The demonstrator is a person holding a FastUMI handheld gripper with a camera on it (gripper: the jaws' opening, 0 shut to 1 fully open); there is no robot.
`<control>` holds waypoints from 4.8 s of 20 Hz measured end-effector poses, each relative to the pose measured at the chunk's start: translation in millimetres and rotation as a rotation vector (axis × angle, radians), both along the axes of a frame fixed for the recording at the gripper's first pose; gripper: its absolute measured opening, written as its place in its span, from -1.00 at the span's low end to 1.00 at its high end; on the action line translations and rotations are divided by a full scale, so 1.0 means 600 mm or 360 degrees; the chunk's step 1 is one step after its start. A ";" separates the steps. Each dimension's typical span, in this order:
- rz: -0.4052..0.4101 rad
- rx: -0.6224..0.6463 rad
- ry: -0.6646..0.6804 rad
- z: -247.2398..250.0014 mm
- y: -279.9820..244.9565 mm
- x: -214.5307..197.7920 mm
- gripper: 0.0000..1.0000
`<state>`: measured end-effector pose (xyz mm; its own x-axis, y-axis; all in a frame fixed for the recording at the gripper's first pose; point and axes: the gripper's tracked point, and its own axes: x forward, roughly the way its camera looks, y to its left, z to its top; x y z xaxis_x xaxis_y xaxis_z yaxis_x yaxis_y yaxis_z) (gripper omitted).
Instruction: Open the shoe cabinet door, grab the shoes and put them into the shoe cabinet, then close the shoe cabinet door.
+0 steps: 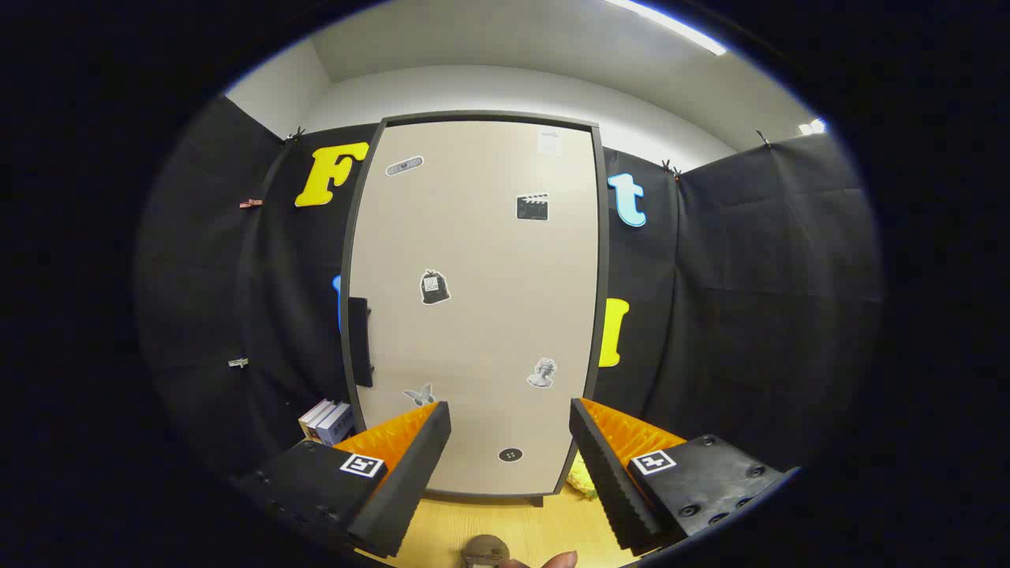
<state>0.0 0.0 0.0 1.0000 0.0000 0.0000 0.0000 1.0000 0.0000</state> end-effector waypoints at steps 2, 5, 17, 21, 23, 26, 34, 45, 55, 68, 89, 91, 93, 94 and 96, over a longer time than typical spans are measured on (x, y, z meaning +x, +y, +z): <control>-0.0039 -0.0029 0.0001 -0.004 -0.004 -0.003 0.95; -0.0053 -0.0027 -0.0008 -0.005 0.001 -0.006 0.95; -0.0041 -0.0027 -0.0007 -0.003 0.021 -0.027 0.95; -0.0034 -0.0031 -0.0004 -0.007 0.025 -0.031 0.95; -0.0028 -0.0025 -0.0002 -0.008 0.029 -0.031 0.95; -0.0023 -0.0029 -0.0009 -0.007 0.033 -0.034 0.95; 0.0057 0.0004 -0.0038 0.013 0.101 -0.020 0.95; 0.0234 0.0088 -0.0040 0.023 0.321 0.157 0.95; 0.0091 0.0020 0.0009 -0.013 0.367 0.282 0.30; 0.0185 0.0104 0.0037 -0.018 0.362 0.280 -0.52; 0.0611 0.0226 0.0035 0.018 0.237 0.038 -0.53; 0.0614 0.0235 0.0042 0.017 0.208 0.016 -0.52; 0.0599 0.0243 0.0045 0.015 0.177 -0.004 -0.53; 0.0582 0.0239 0.0039 0.015 0.161 -0.011 -0.53; 0.0536 0.0237 0.0035 0.013 0.133 -0.025 -0.53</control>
<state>-14.9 79.9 7.9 0.9438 0.3306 0.0036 -0.3273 0.9330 0.1495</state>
